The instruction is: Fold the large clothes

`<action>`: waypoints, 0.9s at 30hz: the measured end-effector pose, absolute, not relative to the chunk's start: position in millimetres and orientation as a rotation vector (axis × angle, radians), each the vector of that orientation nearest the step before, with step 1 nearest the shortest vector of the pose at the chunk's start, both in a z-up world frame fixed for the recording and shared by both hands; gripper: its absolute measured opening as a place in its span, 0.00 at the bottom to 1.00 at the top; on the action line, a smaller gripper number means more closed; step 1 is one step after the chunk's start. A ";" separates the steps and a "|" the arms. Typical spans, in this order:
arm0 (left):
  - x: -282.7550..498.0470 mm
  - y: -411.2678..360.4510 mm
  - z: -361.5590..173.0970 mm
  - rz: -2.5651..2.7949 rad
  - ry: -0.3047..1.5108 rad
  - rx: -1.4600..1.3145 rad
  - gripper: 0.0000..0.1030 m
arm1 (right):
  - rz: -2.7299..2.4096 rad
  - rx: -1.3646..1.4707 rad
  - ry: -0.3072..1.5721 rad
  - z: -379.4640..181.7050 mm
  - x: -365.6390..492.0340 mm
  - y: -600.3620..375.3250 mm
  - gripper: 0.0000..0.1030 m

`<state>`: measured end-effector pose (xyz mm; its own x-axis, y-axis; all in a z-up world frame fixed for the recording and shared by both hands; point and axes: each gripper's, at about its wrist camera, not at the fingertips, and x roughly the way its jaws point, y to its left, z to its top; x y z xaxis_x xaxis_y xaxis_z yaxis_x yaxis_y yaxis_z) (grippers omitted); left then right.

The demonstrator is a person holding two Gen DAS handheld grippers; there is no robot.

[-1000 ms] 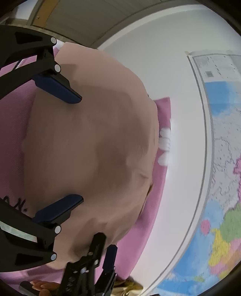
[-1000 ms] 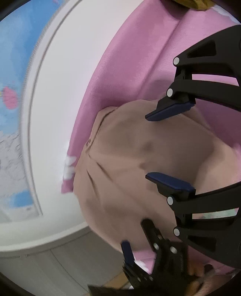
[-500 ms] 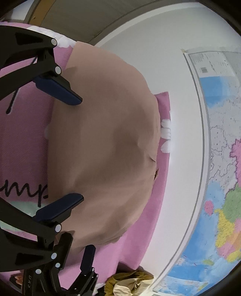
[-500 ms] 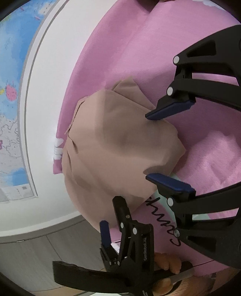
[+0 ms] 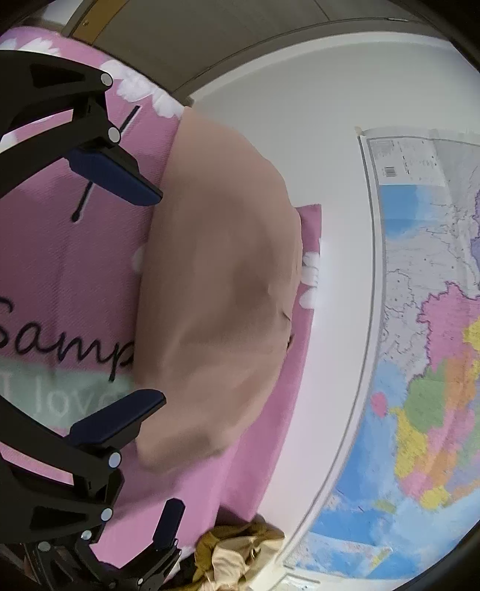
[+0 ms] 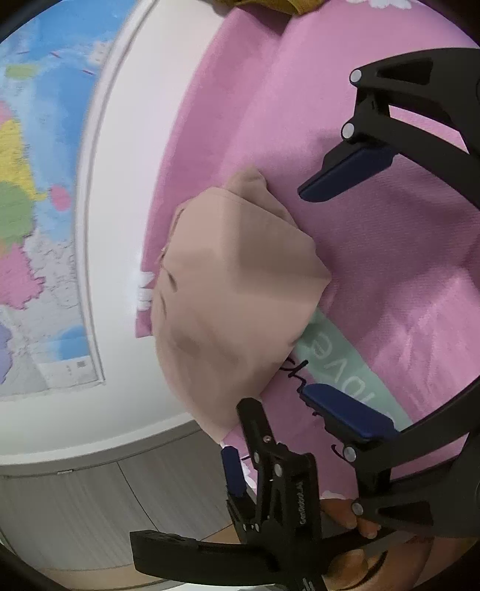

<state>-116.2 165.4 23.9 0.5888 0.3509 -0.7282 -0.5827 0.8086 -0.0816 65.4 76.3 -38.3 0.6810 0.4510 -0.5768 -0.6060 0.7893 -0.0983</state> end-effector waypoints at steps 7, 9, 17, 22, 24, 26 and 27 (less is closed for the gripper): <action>-127.1 155.5 33.0 0.636 0.782 -0.321 0.93 | 0.634 -0.301 0.559 -35.7 50.2 82.1 0.94; -130.8 152.7 36.1 0.650 0.773 -0.308 0.93 | 0.603 -0.311 0.524 -34.8 45.0 83.1 0.94; -143.9 142.7 49.1 0.679 0.729 -0.293 0.93 | 0.600 -0.303 0.493 -30.4 28.0 81.5 0.94; -152.2 136.7 52.1 0.673 0.719 -0.293 0.93 | 0.590 -0.286 0.500 -33.9 19.2 76.7 0.94; -154.9 135.3 52.3 0.672 0.716 -0.302 0.93 | 0.586 -0.278 0.497 -33.8 17.0 75.1 0.94; -156.0 132.8 52.4 0.669 0.715 -0.306 0.93 | 0.592 -0.271 0.497 -33.3 13.4 73.8 0.94; -155.5 132.4 52.6 0.670 0.715 -0.304 0.93 | 0.591 -0.268 0.488 -32.4 11.1 73.2 0.94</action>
